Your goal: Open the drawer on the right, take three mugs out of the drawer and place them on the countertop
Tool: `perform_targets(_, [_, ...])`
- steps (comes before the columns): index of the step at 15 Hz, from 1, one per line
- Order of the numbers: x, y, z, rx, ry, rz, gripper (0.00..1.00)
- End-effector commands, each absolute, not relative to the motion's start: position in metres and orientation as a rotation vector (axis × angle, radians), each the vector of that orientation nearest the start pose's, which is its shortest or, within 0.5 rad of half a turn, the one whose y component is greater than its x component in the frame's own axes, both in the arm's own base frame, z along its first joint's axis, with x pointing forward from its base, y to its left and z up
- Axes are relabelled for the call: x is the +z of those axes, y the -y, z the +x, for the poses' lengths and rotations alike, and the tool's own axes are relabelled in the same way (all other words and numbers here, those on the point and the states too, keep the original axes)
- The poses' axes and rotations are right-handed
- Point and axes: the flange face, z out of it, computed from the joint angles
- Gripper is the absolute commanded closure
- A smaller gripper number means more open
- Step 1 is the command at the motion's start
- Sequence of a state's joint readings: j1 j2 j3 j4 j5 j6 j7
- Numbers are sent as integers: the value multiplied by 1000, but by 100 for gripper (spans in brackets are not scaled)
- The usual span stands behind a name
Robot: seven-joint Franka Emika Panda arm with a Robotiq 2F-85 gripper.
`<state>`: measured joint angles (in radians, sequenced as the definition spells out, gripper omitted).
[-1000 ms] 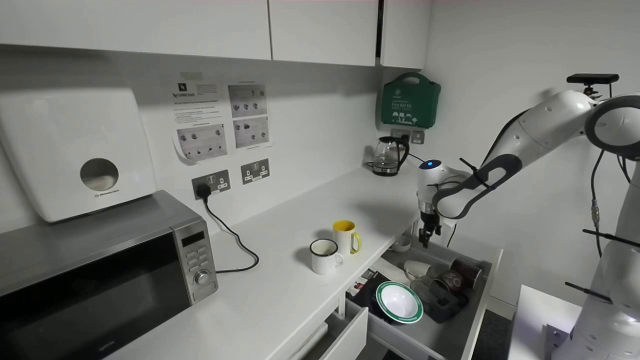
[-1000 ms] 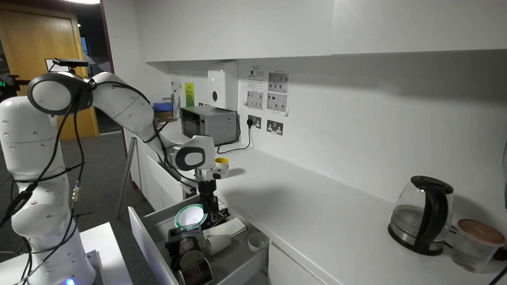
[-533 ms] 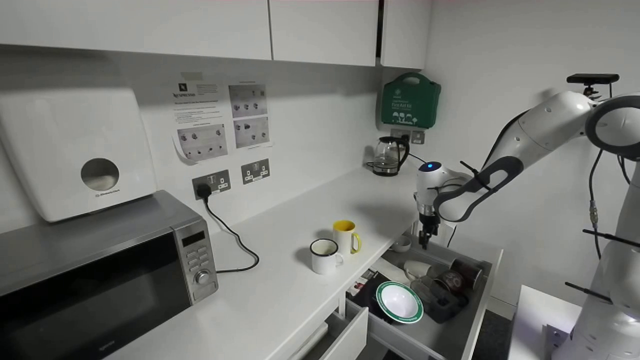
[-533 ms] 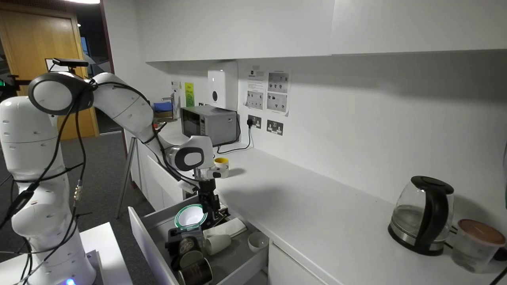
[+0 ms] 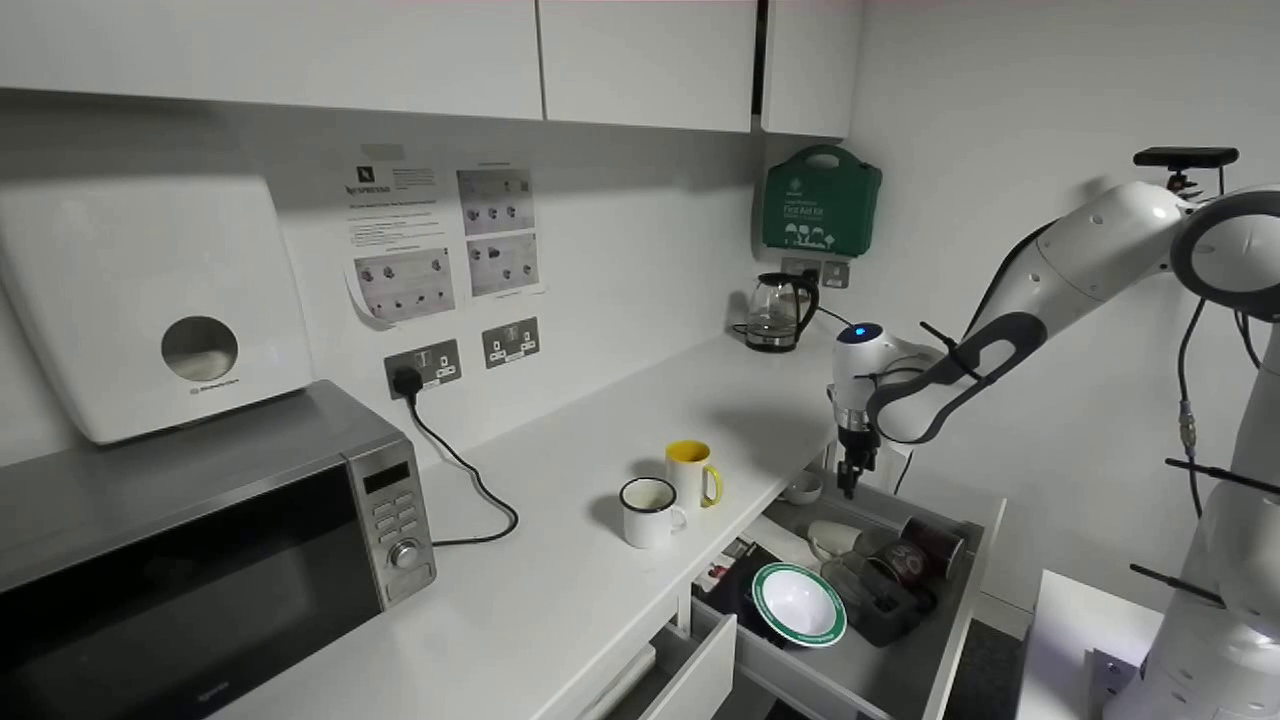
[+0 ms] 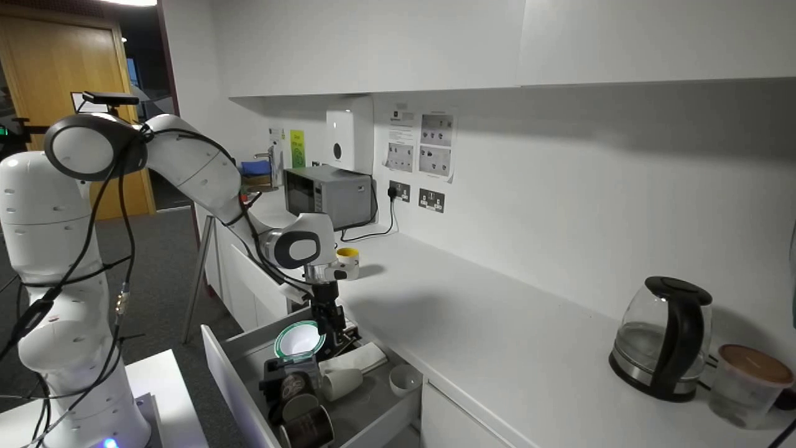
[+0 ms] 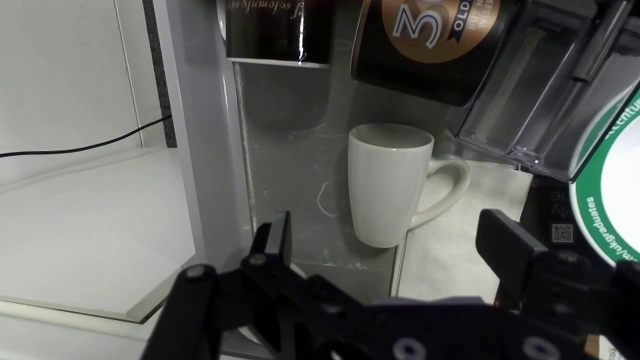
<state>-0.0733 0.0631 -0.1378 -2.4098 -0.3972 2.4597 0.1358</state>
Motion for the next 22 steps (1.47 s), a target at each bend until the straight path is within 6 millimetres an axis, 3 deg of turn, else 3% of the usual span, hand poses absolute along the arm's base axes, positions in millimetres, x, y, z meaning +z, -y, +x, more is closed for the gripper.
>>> perform_targets(1, [285,103,481,41,-59,-3396,0])
perform_targets(18, [285,103,481,41,-59,-3396,0])
perform_targets(22, [287,84,489,126,-267,-3265,0])
